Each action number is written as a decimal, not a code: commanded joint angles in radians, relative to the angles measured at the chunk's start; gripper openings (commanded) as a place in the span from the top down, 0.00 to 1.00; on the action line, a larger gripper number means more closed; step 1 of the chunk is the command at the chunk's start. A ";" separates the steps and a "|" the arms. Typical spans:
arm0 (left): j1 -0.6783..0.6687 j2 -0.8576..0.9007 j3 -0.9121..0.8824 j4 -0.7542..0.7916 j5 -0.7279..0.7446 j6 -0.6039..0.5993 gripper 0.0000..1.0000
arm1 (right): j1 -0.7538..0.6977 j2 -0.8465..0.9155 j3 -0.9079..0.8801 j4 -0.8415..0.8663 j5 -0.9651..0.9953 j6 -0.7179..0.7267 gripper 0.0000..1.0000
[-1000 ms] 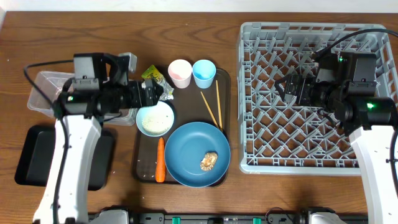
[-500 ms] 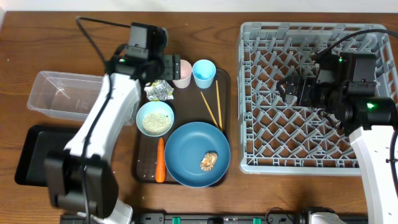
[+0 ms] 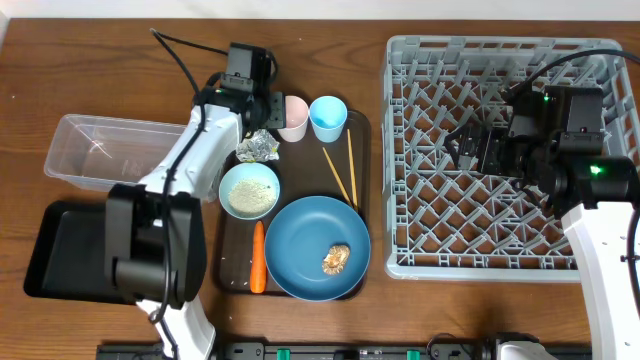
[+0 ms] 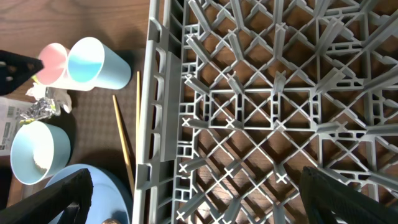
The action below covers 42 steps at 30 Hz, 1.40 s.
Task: Sort waste into correct bins and load items into the dishwasher rack
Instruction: 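Reach left gripper to the pink cup and grasp it, then lift pink cup and hand it to the right gripper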
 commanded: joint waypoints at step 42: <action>0.032 -0.428 0.006 -0.206 0.902 0.006 0.94 | -0.005 -0.033 0.024 0.100 -0.701 -0.304 0.16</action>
